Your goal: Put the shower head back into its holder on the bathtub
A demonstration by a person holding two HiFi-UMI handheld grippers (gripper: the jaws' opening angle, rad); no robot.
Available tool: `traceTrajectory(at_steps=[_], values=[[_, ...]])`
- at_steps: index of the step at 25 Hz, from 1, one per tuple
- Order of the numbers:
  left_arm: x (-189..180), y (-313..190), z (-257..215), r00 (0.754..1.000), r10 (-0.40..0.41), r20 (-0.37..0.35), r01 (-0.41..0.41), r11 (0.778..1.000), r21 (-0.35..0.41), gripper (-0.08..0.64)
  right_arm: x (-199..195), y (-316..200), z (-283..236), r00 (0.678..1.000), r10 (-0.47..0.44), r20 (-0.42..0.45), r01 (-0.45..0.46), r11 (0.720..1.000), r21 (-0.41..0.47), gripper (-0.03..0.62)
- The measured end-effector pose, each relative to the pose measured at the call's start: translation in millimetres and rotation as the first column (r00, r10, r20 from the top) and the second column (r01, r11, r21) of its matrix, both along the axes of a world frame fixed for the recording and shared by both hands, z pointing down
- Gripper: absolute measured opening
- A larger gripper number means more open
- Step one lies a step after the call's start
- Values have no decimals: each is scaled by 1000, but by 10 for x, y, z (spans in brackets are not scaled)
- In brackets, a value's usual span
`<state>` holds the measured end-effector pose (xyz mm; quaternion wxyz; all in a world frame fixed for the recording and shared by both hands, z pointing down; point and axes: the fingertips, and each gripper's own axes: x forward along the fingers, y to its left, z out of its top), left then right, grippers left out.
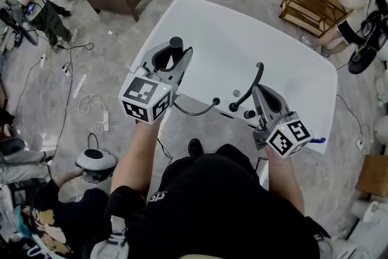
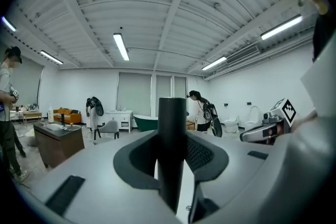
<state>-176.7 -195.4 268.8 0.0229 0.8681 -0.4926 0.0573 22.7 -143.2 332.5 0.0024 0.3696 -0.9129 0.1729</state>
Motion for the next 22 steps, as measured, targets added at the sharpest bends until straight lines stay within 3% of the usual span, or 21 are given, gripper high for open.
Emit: traceTrajectory(at_steps=[4,11,15,22], values=[[198,-179,16,1000,7,-8,-7,1000,-14,132,281,-172,2,999,33,-23,-34,999,-25,15],[390,-271,-195,999,35,-29,-35,999,8,132,408,-222,-58,999,42,-30,-43,999,-31,15],[664,-353,-274,997,56,-47,-56,998,3,131,431,-288,62,999,-30,-35,29,998,-48,20],[790,-303,-380,991,104,-78,-105,994,-4,132,-271,-112,457,971,-231,-63,224,968,-110,107]])
